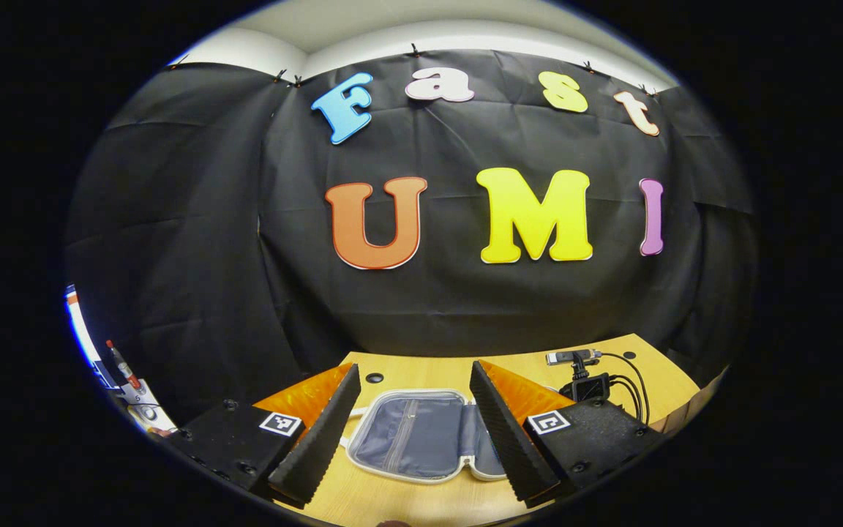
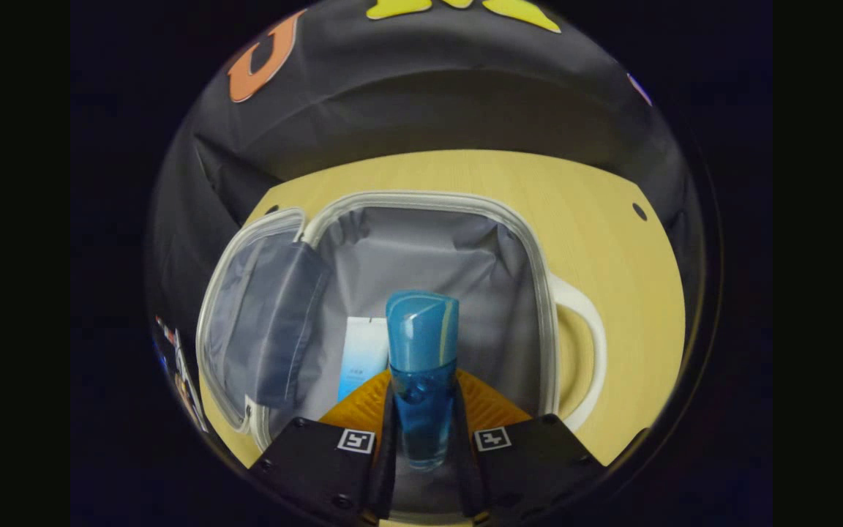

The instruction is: First open the suitcase, pack the skin care products into it, and then close the suitcase.

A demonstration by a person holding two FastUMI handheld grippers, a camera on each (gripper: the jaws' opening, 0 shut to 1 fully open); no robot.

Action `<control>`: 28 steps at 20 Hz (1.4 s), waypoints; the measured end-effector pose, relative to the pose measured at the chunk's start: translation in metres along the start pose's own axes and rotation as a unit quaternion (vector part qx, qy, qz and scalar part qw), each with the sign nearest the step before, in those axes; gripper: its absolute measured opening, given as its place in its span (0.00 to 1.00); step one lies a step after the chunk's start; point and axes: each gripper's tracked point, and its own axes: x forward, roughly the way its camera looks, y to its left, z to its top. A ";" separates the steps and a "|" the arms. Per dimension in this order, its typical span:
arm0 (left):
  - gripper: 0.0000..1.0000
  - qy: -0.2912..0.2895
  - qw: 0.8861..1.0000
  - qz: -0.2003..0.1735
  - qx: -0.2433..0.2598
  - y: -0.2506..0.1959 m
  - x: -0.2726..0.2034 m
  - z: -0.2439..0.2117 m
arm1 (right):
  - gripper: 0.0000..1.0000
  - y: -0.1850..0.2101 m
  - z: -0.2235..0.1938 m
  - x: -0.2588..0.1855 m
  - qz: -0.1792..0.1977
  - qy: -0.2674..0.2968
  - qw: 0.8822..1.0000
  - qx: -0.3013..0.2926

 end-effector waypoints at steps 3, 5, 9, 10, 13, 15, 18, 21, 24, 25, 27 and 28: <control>0.96 0.016 1.000 0.009 -0.009 0.014 0.002 -0.016 | 0.33 -0.003 -0.001 0.008 -0.019 0.017 1.000 0.016; 0.96 0.019 1.000 0.003 0.000 0.024 0.008 -0.027 | 0.34 -0.003 -0.002 0.009 -0.030 0.021 0.999 0.022; 0.96 0.053 0.999 0.009 0.011 0.068 0.031 -0.072 | 0.37 0.001 0.000 0.008 -0.033 0.026 0.999 0.009; 0.96 0.060 0.998 0.017 -0.007 0.085 0.036 -0.083 | 0.39 0.002 -0.002 0.008 -0.029 0.029 0.999 0.010; 0.98 0.088 0.992 0.046 -0.072 0.134 0.057 -0.114 | 0.51 0.007 -0.004 -0.006 -0.011 0.033 0.999 0.013; 0.99 0.106 0.987 0.048 -0.113 0.153 0.079 -0.138 | 0.67 0.015 0.006 -0.028 0.011 0.009 1.000 -0.017; 0.99 0.141 0.976 0.052 -0.160 0.175 0.105 -0.176 | 0.78 0.021 0.028 -0.070 0.034 -0.040 0.995 -0.088; 0.98 0.182 0.958 0.024 -0.219 0.175 0.131 -0.216 | 0.75 0.013 0.067 -0.131 0.032 -0.135 0.979 -0.146; 0.98 0.218 0.932 0.007 -0.290 0.167 0.157 -0.249 | 0.79 0.001 0.112 -0.227 0.043 -0.272 0.949 -0.150; 0.98 0.227 0.920 0.003 -0.319 0.165 0.162 -0.254 | 0.79 -0.008 0.119 -0.259 0.043 -0.302 0.940 -0.152; 0.98 0.230 0.897 -0.016 -0.376 0.159 0.176 -0.258 | 0.80 -0.030 0.123 -0.318 0.027 -0.346 0.924 -0.161; 0.98 0.230 0.886 -0.031 -0.402 0.155 0.182 -0.259 | 0.80 -0.039 0.125 -0.340 0.019 -0.363 0.918 -0.161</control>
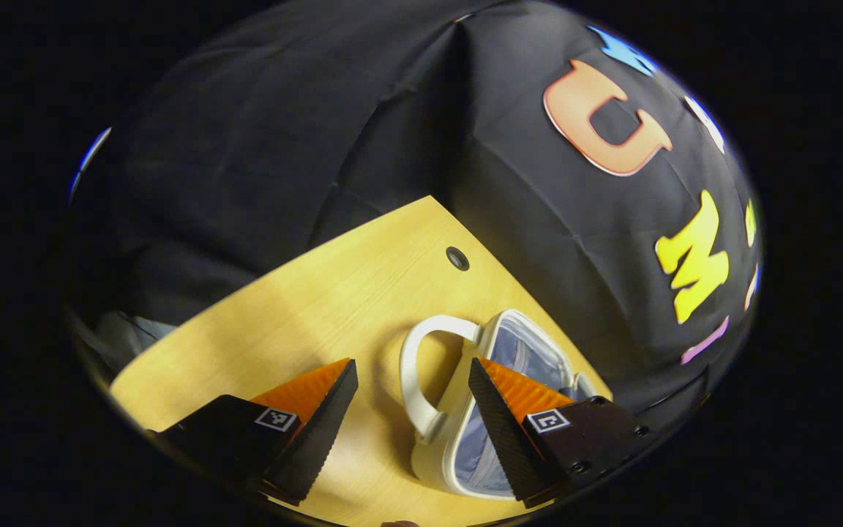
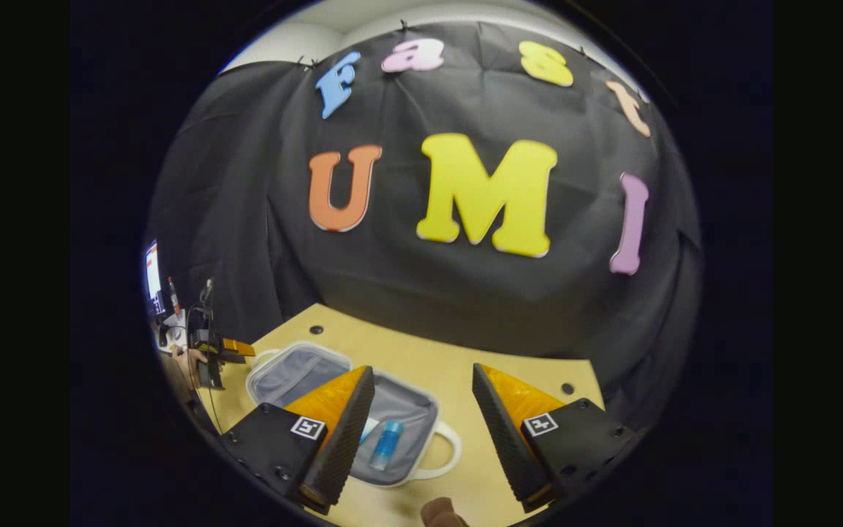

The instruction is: First open the suitcase, pack the skin care products into it, and then close the suitcase.

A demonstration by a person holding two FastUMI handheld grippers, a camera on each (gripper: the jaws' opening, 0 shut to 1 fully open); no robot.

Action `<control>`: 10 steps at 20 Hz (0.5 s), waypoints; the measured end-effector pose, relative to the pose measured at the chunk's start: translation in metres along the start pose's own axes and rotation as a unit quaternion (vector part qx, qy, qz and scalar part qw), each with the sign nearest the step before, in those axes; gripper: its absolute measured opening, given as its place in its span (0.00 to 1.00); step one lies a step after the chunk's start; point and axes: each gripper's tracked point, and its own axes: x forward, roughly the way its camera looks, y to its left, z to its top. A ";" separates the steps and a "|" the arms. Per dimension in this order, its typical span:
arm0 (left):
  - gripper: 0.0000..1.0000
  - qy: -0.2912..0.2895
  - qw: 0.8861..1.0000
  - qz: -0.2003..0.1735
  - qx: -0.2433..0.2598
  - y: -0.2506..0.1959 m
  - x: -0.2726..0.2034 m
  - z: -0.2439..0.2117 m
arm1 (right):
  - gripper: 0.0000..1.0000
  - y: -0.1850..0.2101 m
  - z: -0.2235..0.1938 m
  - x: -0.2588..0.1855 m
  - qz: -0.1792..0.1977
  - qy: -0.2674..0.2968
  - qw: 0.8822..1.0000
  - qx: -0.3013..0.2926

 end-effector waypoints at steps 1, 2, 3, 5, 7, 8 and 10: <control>0.98 0.006 1.000 -0.015 -0.023 -0.002 0.006 0.000 | 0.80 -0.009 0.010 -0.014 -0.008 -0.015 1.000 0.002; 0.96 0.013 0.999 -0.028 -0.044 -0.003 0.014 -0.001 | 0.80 -0.016 0.016 -0.028 -0.014 -0.025 1.000 0.001; 0.96 0.024 0.997 -0.043 -0.066 -0.004 0.020 -0.005 | 0.80 -0.023 0.019 -0.037 -0.022 -0.033 0.999 -0.008; 0.91 0.037 0.990 -0.056 -0.120 -0.001 0.029 -0.010 | 0.80 -0.044 0.024 -0.049 -0.054 -0.040 0.997 -0.027; 0.66 0.042 0.986 -0.070 -0.149 -0.004 0.034 -0.010 | 0.80 -0.052 0.028 -0.061 -0.070 -0.046 0.996 -0.014; 0.62 0.039 0.984 -0.076 -0.153 -0.006 0.038 -0.008 | 0.80 -0.057 0.029 -0.064 -0.080 -0.051 0.995 -0.008; 0.42 0.027 0.986 -0.055 -0.156 0.006 0.038 -0.004 | 0.80 -0.069 0.024 -0.066 -0.101 -0.045 0.994 0.004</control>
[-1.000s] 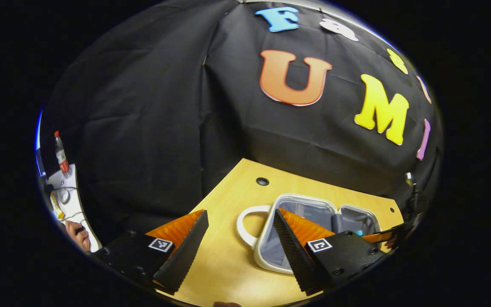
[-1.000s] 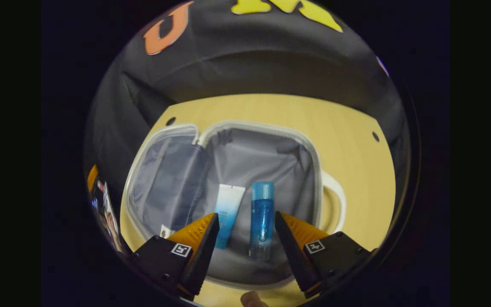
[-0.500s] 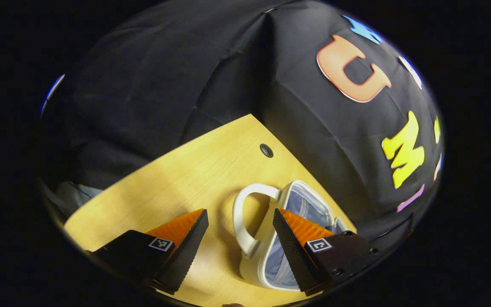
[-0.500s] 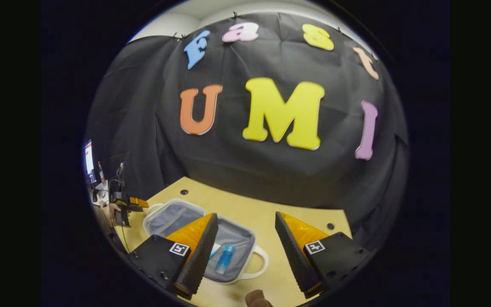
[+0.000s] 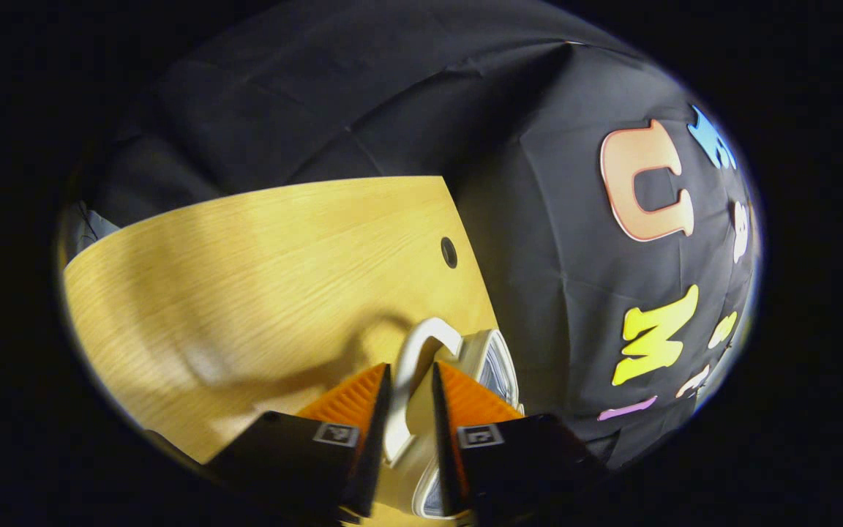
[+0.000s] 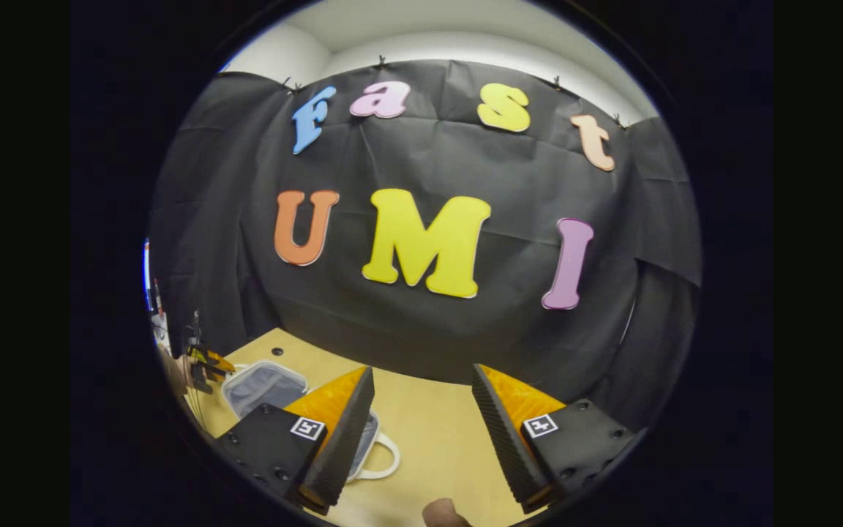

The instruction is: First open the suitcase, pack the skin care products into it, and then close the suitcase.

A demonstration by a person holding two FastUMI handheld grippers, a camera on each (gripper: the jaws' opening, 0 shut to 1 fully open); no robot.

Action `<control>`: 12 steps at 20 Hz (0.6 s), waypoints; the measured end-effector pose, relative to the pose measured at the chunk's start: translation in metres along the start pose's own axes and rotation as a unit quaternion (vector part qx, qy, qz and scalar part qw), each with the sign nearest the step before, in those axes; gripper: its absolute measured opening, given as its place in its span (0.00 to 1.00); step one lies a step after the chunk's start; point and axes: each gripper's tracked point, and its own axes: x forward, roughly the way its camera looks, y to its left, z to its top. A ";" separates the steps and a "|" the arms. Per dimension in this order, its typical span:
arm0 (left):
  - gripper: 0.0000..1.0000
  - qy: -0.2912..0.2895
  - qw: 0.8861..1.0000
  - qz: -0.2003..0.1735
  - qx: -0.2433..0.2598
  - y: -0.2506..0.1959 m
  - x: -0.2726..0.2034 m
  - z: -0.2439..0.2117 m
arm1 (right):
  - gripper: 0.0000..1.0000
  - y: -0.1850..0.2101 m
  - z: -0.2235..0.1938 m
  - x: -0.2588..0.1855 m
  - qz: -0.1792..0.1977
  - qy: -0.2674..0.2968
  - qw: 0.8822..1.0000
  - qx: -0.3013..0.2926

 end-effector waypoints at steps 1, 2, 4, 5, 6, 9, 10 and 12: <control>0.28 0.006 1.000 0.000 -0.003 -0.001 -0.001 -0.003 | 0.80 -0.002 -0.004 0.000 -0.005 0.008 1.000 0.008; 0.14 0.012 1.000 -0.007 -0.002 -0.008 -0.006 -0.004 | 0.80 -0.003 -0.007 0.000 -0.008 0.014 1.000 0.016; 0.10 0.019 0.999 -0.017 0.022 -0.016 -0.010 -0.006 | 0.80 -0.007 -0.007 0.002 -0.016 0.016 0.999 0.023; 0.09 0.015 0.999 -0.019 0.032 -0.021 -0.012 -0.004 | 0.80 -0.008 -0.006 0.003 -0.018 0.014 0.999 0.023; 0.07 0.012 0.999 -0.024 0.043 -0.029 -0.014 -0.001 | 0.80 -0.009 -0.005 0.003 -0.020 0.012 0.999 0.022; 0.06 0.009 0.997 -0.023 0.075 -0.051 -0.021 0.001 | 0.80 -0.007 -0.002 -0.002 -0.015 0.004 1.000 0.023; 0.05 0.010 0.995 -0.023 0.093 -0.060 -0.025 0.002 | 0.80 -0.007 -0.002 -0.004 -0.013 0.000 1.000 0.022; 0.05 0.000 0.991 -0.031 0.132 -0.087 -0.033 0.004 | 0.80 -0.008 0.000 -0.010 -0.008 -0.006 1.000 0.024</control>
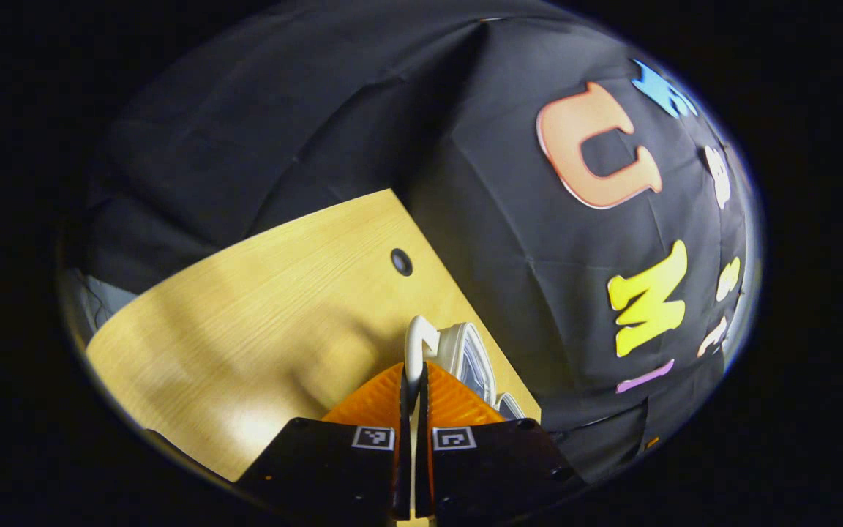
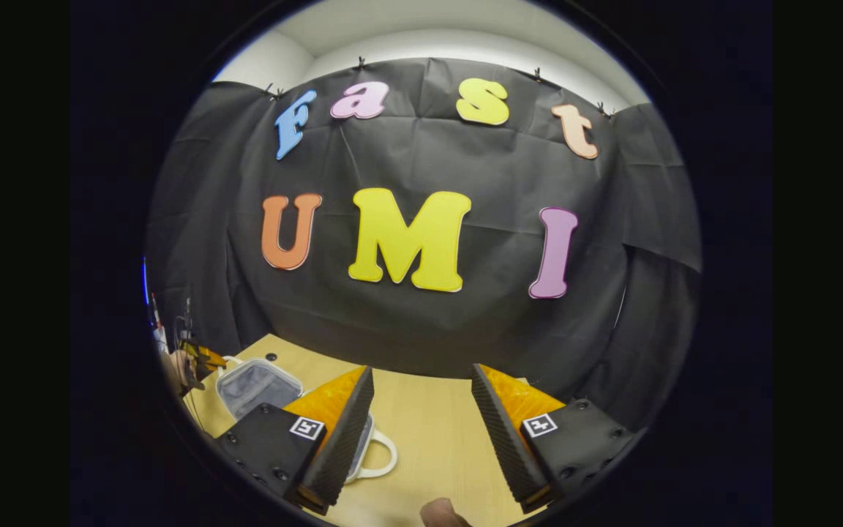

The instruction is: First open the suitcase, pack the skin care products into it, and then close the suitcase.

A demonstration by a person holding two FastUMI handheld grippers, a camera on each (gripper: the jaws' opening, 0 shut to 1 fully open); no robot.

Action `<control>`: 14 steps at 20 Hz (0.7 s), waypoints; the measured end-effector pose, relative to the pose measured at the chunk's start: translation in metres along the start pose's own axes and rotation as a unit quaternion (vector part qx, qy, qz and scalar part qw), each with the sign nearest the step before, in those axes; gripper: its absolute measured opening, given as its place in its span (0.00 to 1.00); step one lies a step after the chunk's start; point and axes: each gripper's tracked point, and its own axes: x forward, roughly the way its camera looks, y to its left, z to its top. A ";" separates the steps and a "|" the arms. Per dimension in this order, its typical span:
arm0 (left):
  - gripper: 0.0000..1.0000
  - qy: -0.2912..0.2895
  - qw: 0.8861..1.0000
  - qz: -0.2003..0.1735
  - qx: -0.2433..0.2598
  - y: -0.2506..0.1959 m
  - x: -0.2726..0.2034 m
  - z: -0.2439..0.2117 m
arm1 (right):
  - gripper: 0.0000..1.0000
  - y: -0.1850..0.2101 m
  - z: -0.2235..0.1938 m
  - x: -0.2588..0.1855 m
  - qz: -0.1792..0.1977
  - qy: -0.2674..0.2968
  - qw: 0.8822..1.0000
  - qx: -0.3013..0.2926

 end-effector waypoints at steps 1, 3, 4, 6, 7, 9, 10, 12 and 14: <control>0.05 -0.007 1.000 -0.007 0.012 -0.017 -0.006 0.004 | 0.78 -0.001 0.001 -0.002 0.001 -0.001 1.000 0.000; 0.05 -0.019 0.999 -0.027 0.032 -0.054 -0.018 0.010 | 0.80 -0.005 0.004 -0.007 -0.002 -0.006 1.000 0.007; 0.05 -0.023 0.998 -0.041 0.046 -0.075 -0.026 0.010 | 0.80 -0.005 0.007 -0.008 -0.003 -0.011 1.000 0.013; 0.05 -0.026 0.995 -0.066 0.077 -0.114 -0.038 0.005 | 0.80 -0.009 0.010 -0.007 -0.006 -0.020 1.000 0.015; 0.05 -0.024 0.993 -0.077 0.090 -0.134 -0.044 -0.001 | 0.80 -0.008 0.011 -0.009 -0.004 -0.023 1.000 0.017; 0.05 -0.019 0.988 -0.103 0.115 -0.175 -0.049 -0.014 | 0.80 -0.003 0.013 -0.013 0.002 -0.032 0.999 0.021; 0.05 -0.014 0.986 -0.116 0.123 -0.193 -0.047 -0.023 | 0.80 -0.001 0.012 -0.012 0.005 -0.033 0.999 0.019; 0.05 -0.001 0.981 -0.133 0.145 -0.227 -0.046 -0.045 | 0.80 0.002 0.012 -0.010 0.011 -0.032 0.999 0.017; 0.05 0.011 0.976 -0.145 0.160 -0.251 -0.047 -0.067 | 0.78 0.003 0.016 -0.012 0.016 -0.040 0.999 0.012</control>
